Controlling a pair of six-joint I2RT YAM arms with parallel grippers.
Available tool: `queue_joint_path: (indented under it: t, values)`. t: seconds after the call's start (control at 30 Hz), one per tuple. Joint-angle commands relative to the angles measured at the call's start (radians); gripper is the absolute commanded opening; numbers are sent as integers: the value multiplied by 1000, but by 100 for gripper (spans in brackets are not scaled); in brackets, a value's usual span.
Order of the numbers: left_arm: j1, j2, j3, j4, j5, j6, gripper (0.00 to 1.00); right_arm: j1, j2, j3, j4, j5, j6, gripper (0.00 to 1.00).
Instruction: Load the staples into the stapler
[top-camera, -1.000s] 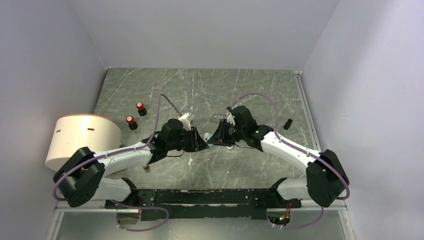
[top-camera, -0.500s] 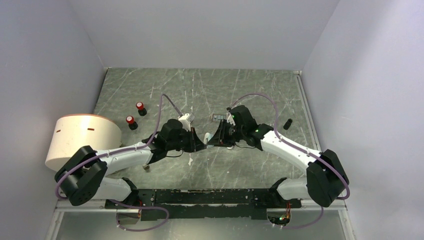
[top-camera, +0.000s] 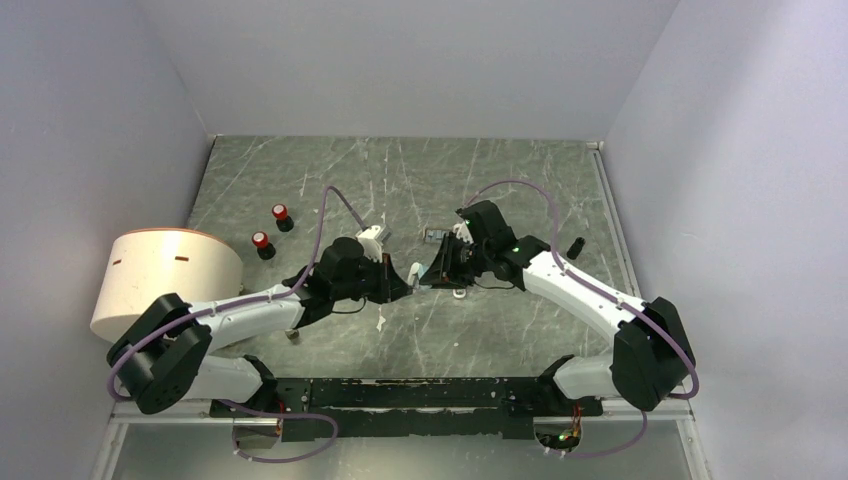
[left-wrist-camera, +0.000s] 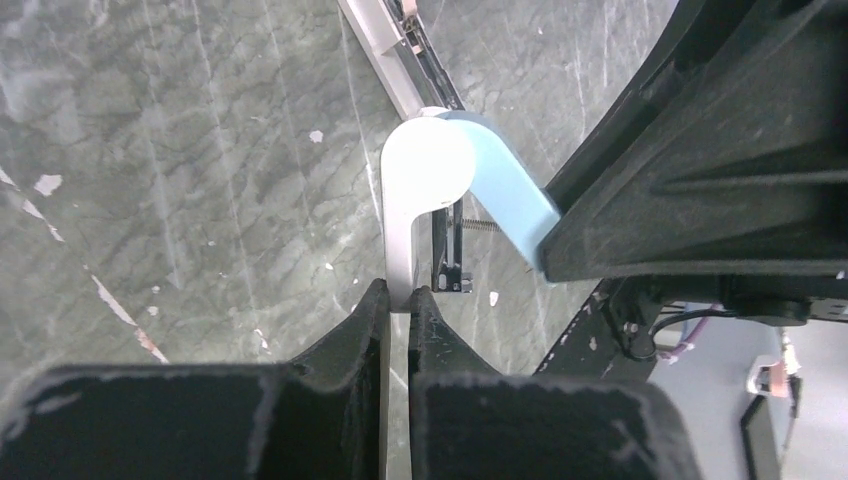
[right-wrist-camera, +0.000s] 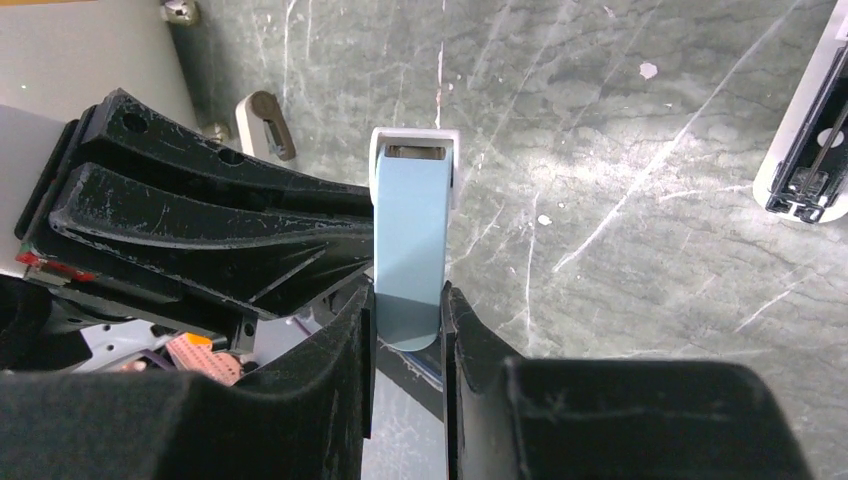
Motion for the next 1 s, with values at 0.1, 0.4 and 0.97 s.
queue_joint_path:
  t: [0.1, 0.4, 0.97]
  values:
    - [-6, -53, -8, -104, -4, 140, 5, -94, 0, 60, -12, -19, -23, 13]
    - [-6, -68, 23, -121, -6, 147, 5, -153, -22, 44, 13, -14, -59, 18]
    - [-6, -51, 79, -128, -37, 49, 5, -119, -94, -88, 194, -54, -22, 81]
